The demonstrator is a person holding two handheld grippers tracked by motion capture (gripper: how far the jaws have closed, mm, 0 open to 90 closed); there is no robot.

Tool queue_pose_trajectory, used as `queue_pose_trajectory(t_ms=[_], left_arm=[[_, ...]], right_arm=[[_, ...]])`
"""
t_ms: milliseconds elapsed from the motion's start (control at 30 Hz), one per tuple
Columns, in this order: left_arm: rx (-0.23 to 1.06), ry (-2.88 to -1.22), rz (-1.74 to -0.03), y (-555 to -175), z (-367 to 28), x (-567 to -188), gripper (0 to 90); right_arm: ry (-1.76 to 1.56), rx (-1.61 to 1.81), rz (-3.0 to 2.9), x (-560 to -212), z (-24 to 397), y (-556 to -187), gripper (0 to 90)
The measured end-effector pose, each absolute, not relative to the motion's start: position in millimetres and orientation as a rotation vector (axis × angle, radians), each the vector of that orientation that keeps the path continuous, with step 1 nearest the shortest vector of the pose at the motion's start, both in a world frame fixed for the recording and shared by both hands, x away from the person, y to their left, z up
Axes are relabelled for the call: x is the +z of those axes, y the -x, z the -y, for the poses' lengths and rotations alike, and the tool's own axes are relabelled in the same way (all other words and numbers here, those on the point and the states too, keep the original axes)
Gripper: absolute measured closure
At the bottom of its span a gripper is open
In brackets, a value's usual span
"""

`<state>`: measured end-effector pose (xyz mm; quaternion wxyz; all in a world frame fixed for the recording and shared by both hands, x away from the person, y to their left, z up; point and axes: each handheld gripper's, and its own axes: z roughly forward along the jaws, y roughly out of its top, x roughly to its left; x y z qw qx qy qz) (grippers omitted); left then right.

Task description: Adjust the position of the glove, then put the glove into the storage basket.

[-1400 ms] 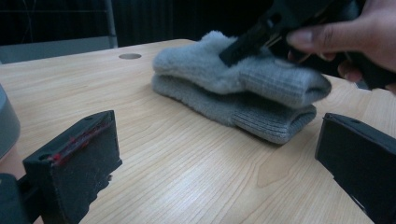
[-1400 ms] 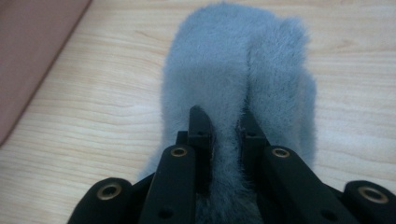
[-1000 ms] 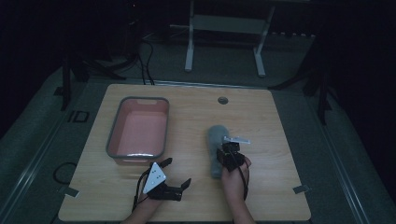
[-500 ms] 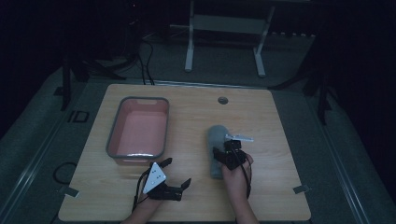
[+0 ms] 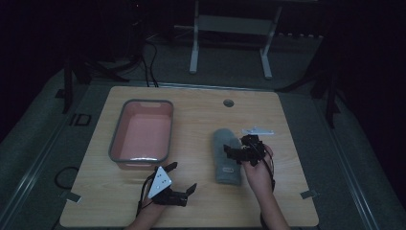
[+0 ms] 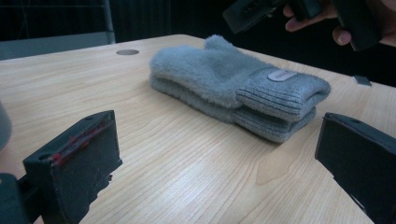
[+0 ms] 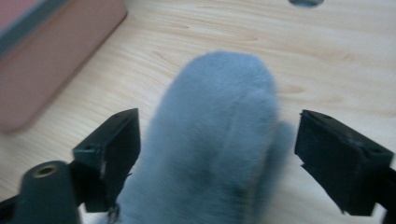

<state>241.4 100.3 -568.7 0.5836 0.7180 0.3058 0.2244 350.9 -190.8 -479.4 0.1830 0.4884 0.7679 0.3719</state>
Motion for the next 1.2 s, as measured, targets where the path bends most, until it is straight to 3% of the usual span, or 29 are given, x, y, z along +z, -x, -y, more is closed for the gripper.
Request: queue_pose_trajectory(t_ms=[467,867,933,1033,1067,1100,1200], left_arm=[[0.514,-1.692,-0.764,-242.9,-96.1,-568.0,0.2],[0.448,-1.724,-0.841,-277.6,-69.0,-528.4,4.7],[0.485,-1.759,-0.811,-283.1,-59.4,-520.4,12.1],[0.442,-1.827,-0.772,-299.2,-40.8,-510.5,15.5],[0.435,-1.847,-0.764,-303.5,-35.2,-509.2,20.7],[0.424,-1.859,-0.753,-306.7,-31.3,-508.8,31.1],[0.418,-1.930,-0.715,-317.4,-14.7,-509.6,54.5]], right_arm=[[-1.207,1.043,-2.205,-503.4,234.3,-354.9,13.9],[-1.112,1.242,-2.271,-489.5,250.8,-348.9,15.4],[-1.141,1.274,-2.272,-488.7,254.1,-352.7,14.2],[-1.128,1.254,-2.317,-492.7,249.7,-353.2,10.2],[-1.114,1.237,-2.322,-495.0,247.1,-352.6,10.6],[-1.098,1.217,-2.310,-496.6,245.1,-351.7,19.5],[-1.065,1.180,-2.288,-497.7,242.8,-348.4,71.2]])
